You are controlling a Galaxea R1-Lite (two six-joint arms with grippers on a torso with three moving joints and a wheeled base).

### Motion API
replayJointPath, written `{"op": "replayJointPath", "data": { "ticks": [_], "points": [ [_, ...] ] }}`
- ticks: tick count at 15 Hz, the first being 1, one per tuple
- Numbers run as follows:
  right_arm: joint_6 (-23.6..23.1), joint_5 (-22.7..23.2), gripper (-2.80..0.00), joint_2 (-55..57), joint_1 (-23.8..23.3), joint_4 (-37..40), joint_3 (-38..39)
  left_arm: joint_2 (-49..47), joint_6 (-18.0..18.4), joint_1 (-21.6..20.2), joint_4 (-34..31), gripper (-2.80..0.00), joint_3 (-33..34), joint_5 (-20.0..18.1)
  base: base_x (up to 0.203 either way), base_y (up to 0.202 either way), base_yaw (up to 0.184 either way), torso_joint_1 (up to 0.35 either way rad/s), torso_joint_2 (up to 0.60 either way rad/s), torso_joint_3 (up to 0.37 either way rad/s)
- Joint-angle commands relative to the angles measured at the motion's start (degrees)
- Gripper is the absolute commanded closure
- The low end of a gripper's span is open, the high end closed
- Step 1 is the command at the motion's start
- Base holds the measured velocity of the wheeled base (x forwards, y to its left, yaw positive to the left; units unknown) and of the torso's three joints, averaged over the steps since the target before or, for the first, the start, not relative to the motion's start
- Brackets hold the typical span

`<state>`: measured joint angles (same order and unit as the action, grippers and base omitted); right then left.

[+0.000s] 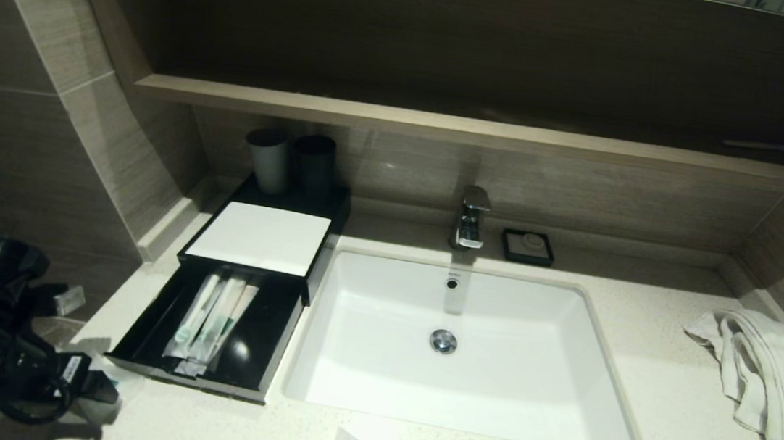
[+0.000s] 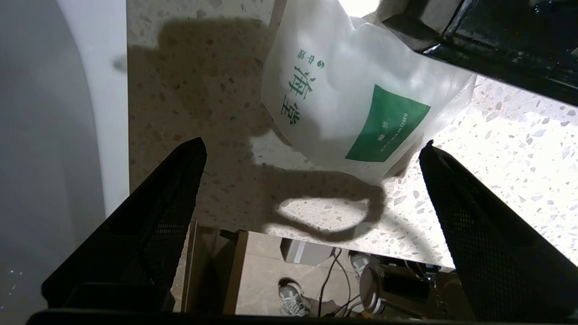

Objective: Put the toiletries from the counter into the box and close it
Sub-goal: Pick up the bathroom toiletry

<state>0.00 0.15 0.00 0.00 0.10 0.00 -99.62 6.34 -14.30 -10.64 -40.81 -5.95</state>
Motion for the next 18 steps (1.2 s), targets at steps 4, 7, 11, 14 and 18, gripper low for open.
{"op": "replayJointPath", "data": {
  "ticks": [4, 7, 11, 14, 18],
  "points": [
    [0.00, 0.02, 0.00, 0.00, 0.00, -0.01, 0.00, -0.92, -0.01, -0.03, 1.41, -2.80, -0.06, -0.12, 0.000, 0.000, 0.000, 0.000, 0.00, 0.000],
    [0.00, 0.02, 0.00, 0.00, 0.00, -0.01, 0.00, -1.47, -0.01, -0.03, 1.83, -2.80, -0.69, -0.20, 0.000, 0.000, 0.000, 0.000, 0.00, 0.000],
    [0.00, 0.02, 0.00, 0.00, 0.00, -0.01, 0.00, -1.98, -0.01, 0.05, 2.47, -2.80, -1.11, -0.29, 0.000, 0.000, 0.000, 0.000, 0.00, 0.000],
    [0.00, 0.02, 0.00, 0.00, 0.00, -0.01, 0.00, -1.89, -0.01, 0.06, 2.47, -2.80, -1.20, -1.36, 0.000, 0.000, 0.000, 0.000, 0.00, 0.000],
    [0.00, 0.02, 0.00, 0.00, 0.00, -0.01, 0.00, -2.31, -0.01, 0.06, 2.47, 0.00, -1.29, -2.40, 0.000, 0.000, 0.000, 0.000, 0.00, 0.000]
  ]
}}
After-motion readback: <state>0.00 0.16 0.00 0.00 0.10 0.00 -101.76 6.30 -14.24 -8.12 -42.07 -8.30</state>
